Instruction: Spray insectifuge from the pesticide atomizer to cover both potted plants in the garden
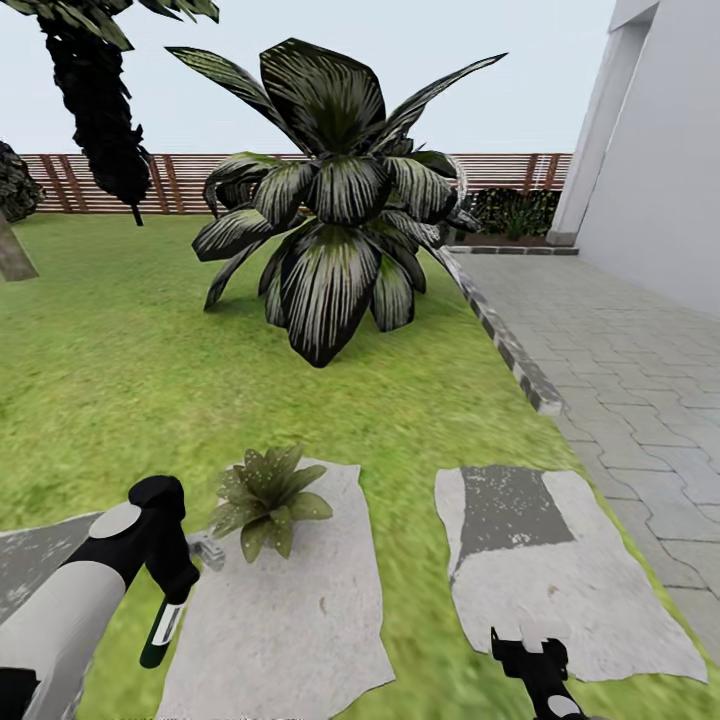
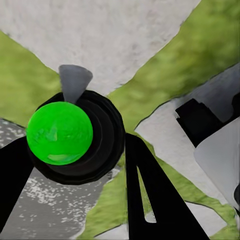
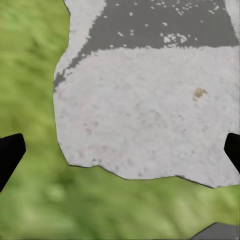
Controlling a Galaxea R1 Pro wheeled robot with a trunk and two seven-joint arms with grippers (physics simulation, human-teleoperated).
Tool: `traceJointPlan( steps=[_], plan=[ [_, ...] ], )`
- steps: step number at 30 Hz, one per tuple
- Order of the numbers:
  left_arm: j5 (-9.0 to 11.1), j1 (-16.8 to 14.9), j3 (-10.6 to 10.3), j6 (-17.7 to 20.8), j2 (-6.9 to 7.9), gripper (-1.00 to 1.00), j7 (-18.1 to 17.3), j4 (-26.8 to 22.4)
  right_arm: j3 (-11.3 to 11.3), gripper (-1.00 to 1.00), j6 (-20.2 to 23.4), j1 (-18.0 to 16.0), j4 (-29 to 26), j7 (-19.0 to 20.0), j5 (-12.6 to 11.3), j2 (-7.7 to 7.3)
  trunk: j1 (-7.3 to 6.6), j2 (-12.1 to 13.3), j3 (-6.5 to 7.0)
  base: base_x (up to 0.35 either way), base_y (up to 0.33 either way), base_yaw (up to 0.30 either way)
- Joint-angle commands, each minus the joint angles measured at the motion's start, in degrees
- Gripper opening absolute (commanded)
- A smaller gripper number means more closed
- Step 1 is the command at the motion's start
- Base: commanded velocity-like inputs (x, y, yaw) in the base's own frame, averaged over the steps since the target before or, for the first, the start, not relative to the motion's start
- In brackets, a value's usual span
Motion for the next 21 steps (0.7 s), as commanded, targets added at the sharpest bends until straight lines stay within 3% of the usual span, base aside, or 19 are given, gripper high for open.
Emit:
traceJointPlan(
  steps=[1, 6, 17, 21],
  plan=[
    [-0.36, -0.04, -0.21, 1.01, 0.04, -1.00, -0.52, -0.05, 0.51, 1.00, -0.15, -0.02, 0.00, -0.20, -0.50, -0.03, -0.01, -0.02, -0.05, -0.008, -0.005, 0.086],
    [0.33, -0.04, -0.20, 3.56, -0.08, -1.00, 0.75, 0.03, 0.51, 1.00, -0.15, -0.02, 0.00, -0.14, -0.50, -0.03, -0.01, -0.02, -0.05, 0.070, -0.001, 0.018],
    [0.52, 0.02, -0.11, 3.75, -0.32, -1.00, 1.15, 0.04, 0.51, 1.00, -0.15, -0.02, 0.00, -0.18, -0.50, 0.05, -0.01, -0.02, -0.05, 0.304, -0.054, 0.006],
    [0.54, 0.03, -0.11, 3.75, -0.30, -1.00, 1.22, 0.03, 0.51, 1.00, -0.15, -0.02, 0.00, -0.20, -0.50, 0.06, -0.01, -0.02, -0.05, 0.280, -0.164, 0.202]
  ],
)
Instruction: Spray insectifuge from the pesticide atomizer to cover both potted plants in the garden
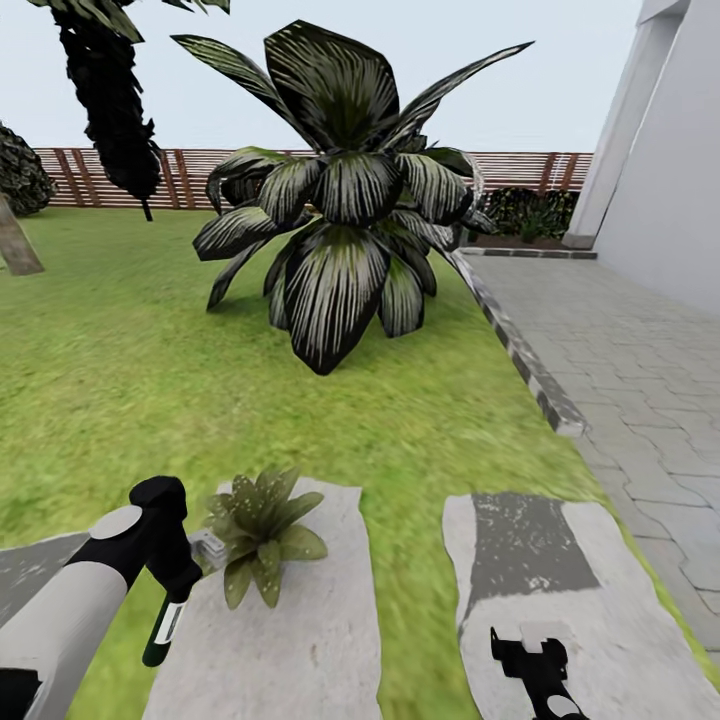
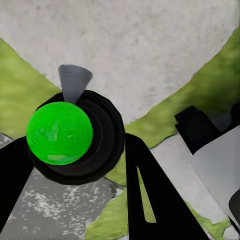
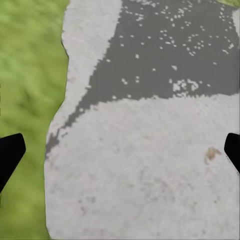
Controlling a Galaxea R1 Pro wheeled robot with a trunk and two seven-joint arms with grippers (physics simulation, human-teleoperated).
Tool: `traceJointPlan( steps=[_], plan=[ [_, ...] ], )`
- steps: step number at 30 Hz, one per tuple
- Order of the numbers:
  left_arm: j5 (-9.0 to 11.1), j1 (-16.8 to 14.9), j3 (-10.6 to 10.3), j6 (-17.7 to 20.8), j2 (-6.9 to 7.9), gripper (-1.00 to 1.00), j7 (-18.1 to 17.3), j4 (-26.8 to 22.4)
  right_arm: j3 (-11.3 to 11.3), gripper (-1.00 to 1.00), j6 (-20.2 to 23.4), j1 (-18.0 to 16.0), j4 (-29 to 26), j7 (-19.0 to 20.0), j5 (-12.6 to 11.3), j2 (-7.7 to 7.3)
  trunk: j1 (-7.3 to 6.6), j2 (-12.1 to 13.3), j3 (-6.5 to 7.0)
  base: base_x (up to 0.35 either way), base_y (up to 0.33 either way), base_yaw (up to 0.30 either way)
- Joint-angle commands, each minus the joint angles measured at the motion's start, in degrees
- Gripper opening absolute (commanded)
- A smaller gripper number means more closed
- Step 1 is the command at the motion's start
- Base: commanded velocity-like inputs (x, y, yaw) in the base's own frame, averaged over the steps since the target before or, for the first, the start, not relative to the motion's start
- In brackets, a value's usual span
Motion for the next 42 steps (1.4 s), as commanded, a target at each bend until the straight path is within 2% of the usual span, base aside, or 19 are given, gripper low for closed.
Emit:
traceJointPlan(
  steps=[1, 9, 15, 16, 19, 22, 28, 38, 42],
  plan=[
    [-0.42, -0.01, -0.22, 0.60, 0.02, -1.00, -0.55, -0.04, 0.50, 1.00, -0.14, -0.01, -0.01, -0.19, -0.50, -0.03, 0.02, -0.02, -0.05, 0.273, -0.169, 0.265],
    [-0.49, 0.76, -0.22, 0.69, 0.19, -1.00, 0.01, -0.06, 0.50, 1.00, -0.14, -0.01, -0.01, -0.19, -0.48, -0.02, 0.02, -0.02, -0.05, 0.126, -0.197, 0.276],
    [-0.42, 4.44, 0.01, 0.65, 0.31, -1.00, 3.87, -0.08, 0.50, 1.00, -0.14, -0.01, -0.01, -0.11, -0.43, -0.11, 0.02, -0.02, -0.05, 0.002, -0.019, 0.159],
    [-0.38, 4.62, 0.84, 0.66, 0.34, -1.00, 4.94, -0.11, 0.50, 1.00, -0.14, -0.01, -0.01, -0.10, -0.42, -0.16, 0.02, -0.02, -0.05, 0.000, -0.001, 0.018],
    [-0.37, 4.78, 6.10, 0.61, 0.11, -1.00, 7.66, -0.17, 0.50, 1.00, -0.06, -0.01, -0.01, -0.09, -0.34, -0.20, 0.02, -0.02, -0.05, 0.000, 0.000, 0.006],
    [-0.28, 4.87, 7.56, 0.58, -0.10, -1.00, 9.64, -0.12, 0.50, 1.00, -0.08, -0.01, -0.01, -0.10, -0.39, -0.27, 0.02, -0.02, -0.05, 0.000, 0.000, 0.000],
    [-0.40, 4.89, 7.78, 0.59, -1.55, -1.00, 10.08, -0.04, 0.50, 1.00, -0.09, -0.01, -0.01, -0.10, -0.41, -0.29, 0.02, -0.02, -0.05, 0.004, 0.000, 0.000],
    [-0.96, 5.03, 7.78, 0.52, -1.37, -1.00, 10.94, -0.01, 0.50, 1.00, -0.14, -0.01, -0.01, -0.10, -0.41, -0.12, 0.02, -0.02, -0.05, 0.149, -0.080, 0.077],
    [-1.03, 6.94, 7.73, 0.52, -1.55, -1.00, 11.15, 0.71, 0.50, 1.00, -0.14, -0.01, -0.01, -0.10, -0.41, -0.11, 0.02, -0.02, -0.05, 0.006, -0.004, 0.270]
  ],
)
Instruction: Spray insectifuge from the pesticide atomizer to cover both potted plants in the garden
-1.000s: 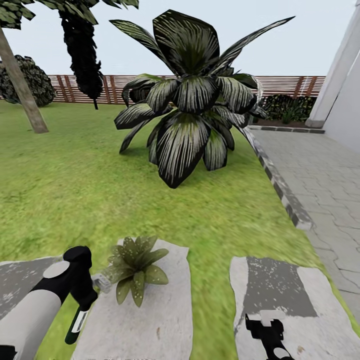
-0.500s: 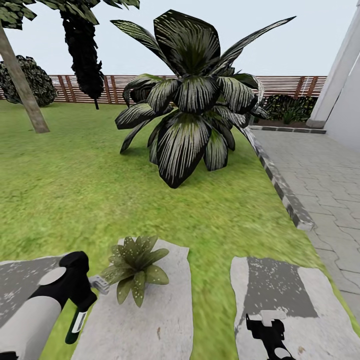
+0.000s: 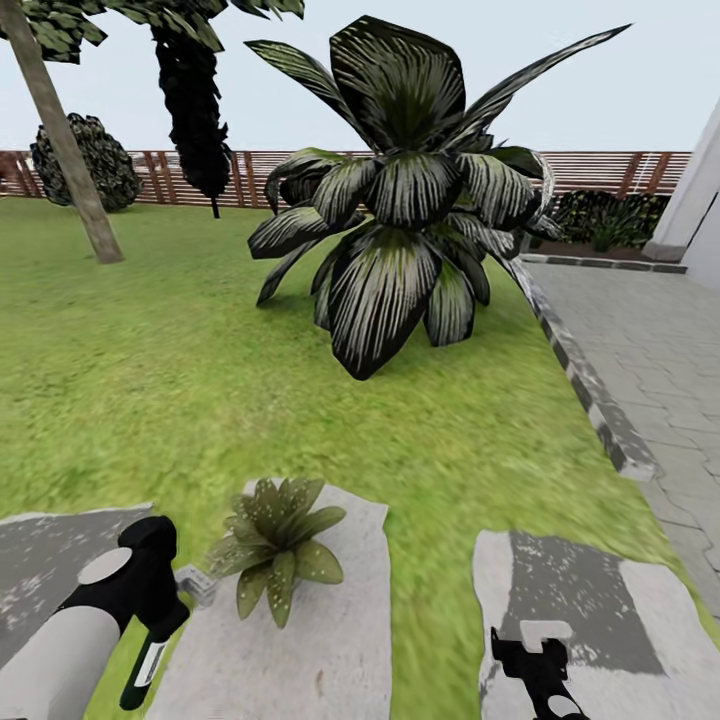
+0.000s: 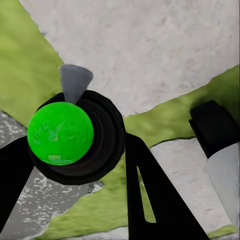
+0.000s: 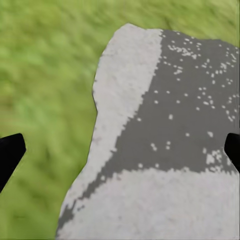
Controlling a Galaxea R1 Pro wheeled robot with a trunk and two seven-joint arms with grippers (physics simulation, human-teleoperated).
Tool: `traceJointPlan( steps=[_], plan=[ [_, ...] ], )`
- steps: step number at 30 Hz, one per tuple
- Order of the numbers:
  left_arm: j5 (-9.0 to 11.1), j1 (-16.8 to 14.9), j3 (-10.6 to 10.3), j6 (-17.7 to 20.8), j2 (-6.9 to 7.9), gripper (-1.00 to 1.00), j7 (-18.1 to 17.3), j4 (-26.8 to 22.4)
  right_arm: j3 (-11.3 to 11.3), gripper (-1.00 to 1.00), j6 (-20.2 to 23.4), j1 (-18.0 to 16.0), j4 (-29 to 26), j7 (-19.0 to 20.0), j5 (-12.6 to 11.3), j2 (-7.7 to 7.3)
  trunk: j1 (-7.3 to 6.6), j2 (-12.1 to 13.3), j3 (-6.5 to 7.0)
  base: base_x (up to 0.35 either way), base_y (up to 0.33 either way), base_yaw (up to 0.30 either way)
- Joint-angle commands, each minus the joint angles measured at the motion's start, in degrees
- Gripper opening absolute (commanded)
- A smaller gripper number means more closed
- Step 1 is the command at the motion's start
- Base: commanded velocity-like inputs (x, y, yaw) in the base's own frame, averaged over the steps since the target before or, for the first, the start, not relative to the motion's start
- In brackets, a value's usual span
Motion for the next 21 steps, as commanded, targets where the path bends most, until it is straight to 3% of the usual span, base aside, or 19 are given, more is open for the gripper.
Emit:
traceJointPlan(
  steps=[1, 8, 21],
  plan=[
    [-0.54, 0.13, 0.14, 0.51, -0.08, -1.00, -0.49, -0.14, 0.51, 1.00, -0.15, -0.02, 0.00, -0.19, -0.49, -0.02, -0.01, -0.02, -0.05, 0.001, -0.001, 0.276],
    [-0.15, 0.39, 0.09, 0.51, -0.25, -1.00, -0.09, -0.48, 0.51, 1.00, -0.15, -0.02, 0.00, -0.19, -0.49, -0.02, -0.01, -0.02, -0.05, 0.000, -0.019, 0.253],
    [0.07, 0.40, 0.12, 0.51, -0.69, -1.00, -0.04, -0.55, 0.51, 1.00, -0.15, -0.02, 0.00, -0.19, -0.49, -0.02, -0.01, -0.02, -0.05, 0.016, -0.258, 0.011]
  ],
)
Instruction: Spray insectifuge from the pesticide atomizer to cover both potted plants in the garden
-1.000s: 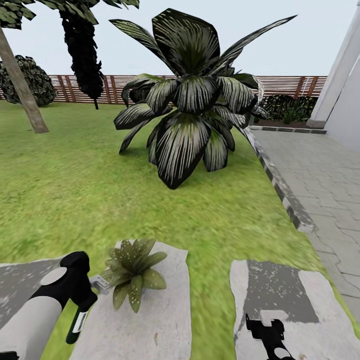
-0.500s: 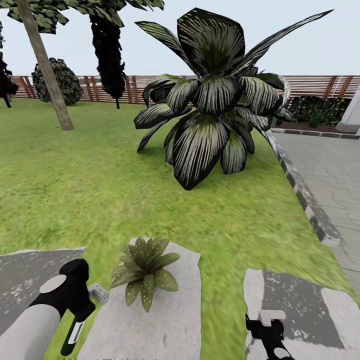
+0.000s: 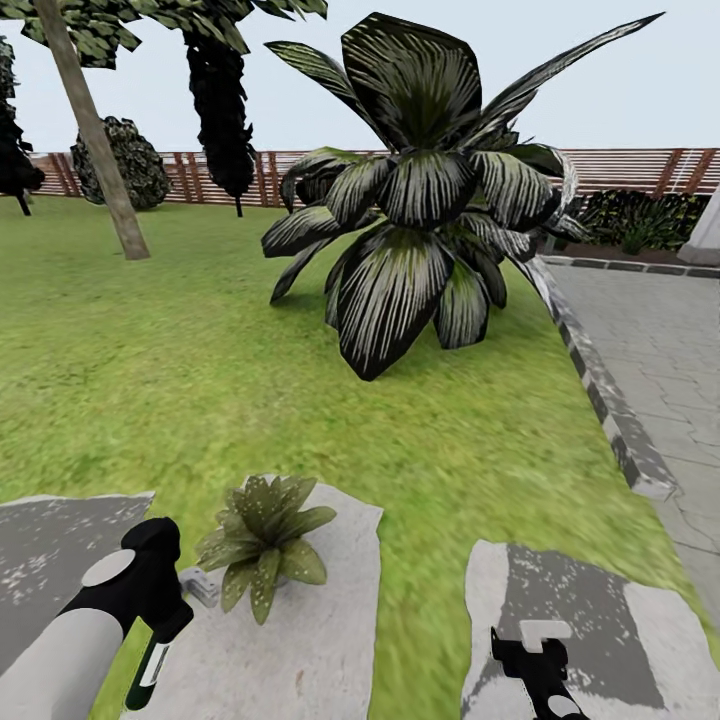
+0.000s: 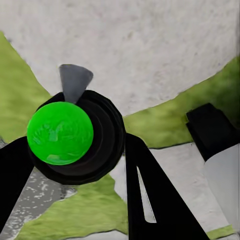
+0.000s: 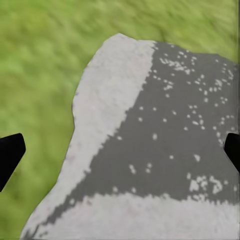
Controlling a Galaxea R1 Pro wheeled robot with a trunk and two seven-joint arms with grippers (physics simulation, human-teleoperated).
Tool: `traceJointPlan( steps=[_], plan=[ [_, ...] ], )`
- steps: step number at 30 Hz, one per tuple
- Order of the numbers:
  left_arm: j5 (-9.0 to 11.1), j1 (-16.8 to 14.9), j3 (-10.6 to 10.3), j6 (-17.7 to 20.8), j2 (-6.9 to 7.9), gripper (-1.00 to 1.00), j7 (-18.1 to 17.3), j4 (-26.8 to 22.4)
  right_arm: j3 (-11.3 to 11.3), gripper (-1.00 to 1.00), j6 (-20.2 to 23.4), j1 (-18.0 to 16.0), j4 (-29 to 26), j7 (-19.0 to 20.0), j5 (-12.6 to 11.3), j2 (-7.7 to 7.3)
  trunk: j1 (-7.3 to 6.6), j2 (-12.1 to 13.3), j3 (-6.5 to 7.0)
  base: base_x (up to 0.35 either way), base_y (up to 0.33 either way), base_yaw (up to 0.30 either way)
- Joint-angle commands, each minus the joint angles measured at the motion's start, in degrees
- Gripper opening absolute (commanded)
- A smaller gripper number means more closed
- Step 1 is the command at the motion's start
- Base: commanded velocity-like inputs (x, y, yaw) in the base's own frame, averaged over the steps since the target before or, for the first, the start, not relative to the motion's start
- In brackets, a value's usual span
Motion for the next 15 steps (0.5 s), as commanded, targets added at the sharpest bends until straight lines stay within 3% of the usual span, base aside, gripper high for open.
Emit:
traceJointPlan(
  steps=[1, 7, 10, 12, 14, 15],
  plan=[
    [-0.54, -0.03, 0.17, 0.52, -0.05, -1.00, -0.58, -0.10, 0.50, 1.00, -0.13, -0.02, 0.00, -0.17, -0.51, 0.00, 0.00, -0.02, -0.05, 0.088, -0.272, 0.000],
    [-0.49, -0.53, 0.16, 0.38, 0.17, -1.00, -2.19, -1.44, 0.50, 1.00, -0.13, -0.02, 0.00, -0.17, -0.55, 0.07, 0.00, -0.02, -0.05, 0.086, -0.256, 0.153],
    [-1.20, -1.61, -0.16, 0.08, 0.47, -1.00, -8.06, -2.15, 0.50, 1.00, -0.13, -0.02, 0.00, -0.17, -0.56, -0.01, 0.00, -0.02, -0.05, 0.012, -0.042, 0.205],
    [-1.73, -3.74, -0.29, 0.03, 0.49, -1.00, -10.09, -2.18, 0.50, 1.00, -0.13, -0.02, 0.00, -0.17, -0.55, -0.04, 0.00, -0.02, -0.05, 0.003, -0.009, 0.058],
    [-3.52, -6.64, -0.47, -0.17, 0.52, -1.00, -14.19, -2.12, 0.50, 1.00, -0.13, -0.02, 0.00, -0.17, -0.51, -0.18, 0.00, -0.02, -0.05, 0.001, -0.002, 0.012],
    [-4.65, -7.35, -0.69, -0.29, 0.51, -1.00, -14.56, -2.08, 0.50, 1.00, -0.13, -0.02, 0.00, -0.17, -0.51, -0.20, 0.00, -0.02, -0.05, 0.000, -0.001, 0.005]
  ],
)
